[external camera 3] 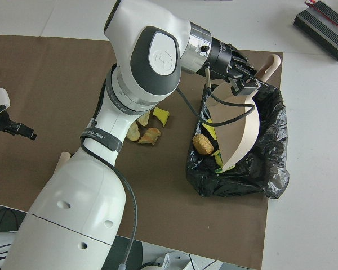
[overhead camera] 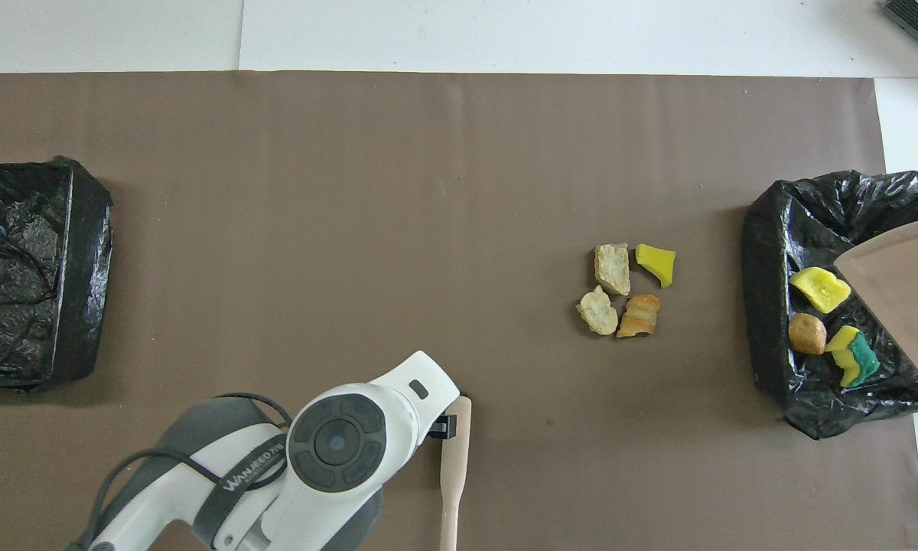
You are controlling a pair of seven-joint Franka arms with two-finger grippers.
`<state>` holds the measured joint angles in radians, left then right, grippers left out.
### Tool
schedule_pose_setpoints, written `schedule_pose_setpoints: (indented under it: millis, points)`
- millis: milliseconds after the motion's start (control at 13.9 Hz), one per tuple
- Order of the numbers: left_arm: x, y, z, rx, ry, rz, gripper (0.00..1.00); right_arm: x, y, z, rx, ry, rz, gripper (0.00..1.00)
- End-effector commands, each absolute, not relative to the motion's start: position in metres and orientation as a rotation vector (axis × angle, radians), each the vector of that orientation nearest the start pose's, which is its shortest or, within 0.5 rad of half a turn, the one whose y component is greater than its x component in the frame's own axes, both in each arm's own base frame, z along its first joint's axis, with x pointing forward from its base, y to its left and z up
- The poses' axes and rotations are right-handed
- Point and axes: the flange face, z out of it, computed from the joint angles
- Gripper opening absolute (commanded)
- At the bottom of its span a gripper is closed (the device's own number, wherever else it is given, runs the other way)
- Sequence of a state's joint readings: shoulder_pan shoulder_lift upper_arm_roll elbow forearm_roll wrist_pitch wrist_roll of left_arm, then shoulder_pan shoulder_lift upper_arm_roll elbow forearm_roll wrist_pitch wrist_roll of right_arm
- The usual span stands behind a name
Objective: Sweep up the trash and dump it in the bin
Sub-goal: 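Bring the empty dustpan back and set it on the table with the right gripper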
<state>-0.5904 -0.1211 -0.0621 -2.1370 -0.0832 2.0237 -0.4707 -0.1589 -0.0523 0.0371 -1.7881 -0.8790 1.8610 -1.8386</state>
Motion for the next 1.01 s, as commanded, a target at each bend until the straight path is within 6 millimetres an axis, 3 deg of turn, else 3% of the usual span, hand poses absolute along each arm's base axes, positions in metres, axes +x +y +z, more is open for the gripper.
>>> schedule_pose_setpoints:
  millis: [0,288,432,576,720,936]
  points:
    - [0.445,-0.281,0.516,-3.149,0.353,0.024,1.00,0.549,-0.108,0.597,1.647,1.863,-0.688,0.00]
    - [0.493,-0.204,0.587,-3.137,0.465,-0.073,1.00,0.551,-0.026,0.589,1.884,1.739,-0.460,0.00]
    - [0.505,-0.162,0.623,-3.121,0.481,-0.101,1.00,0.551,-0.002,0.583,2.022,1.691,-0.353,0.00]
    - [0.515,-0.114,0.652,-3.083,0.443,-0.146,1.00,0.554,0.031,0.563,2.261,1.538,-0.236,0.00]
    - [0.517,-0.093,0.671,-3.061,0.539,-0.150,1.00,0.562,0.070,0.536,2.402,1.409,-0.184,0.00]
    - [0.528,-0.084,0.679,-3.085,0.537,-0.105,1.00,0.567,0.145,0.480,2.654,1.089,-0.154,0.00]
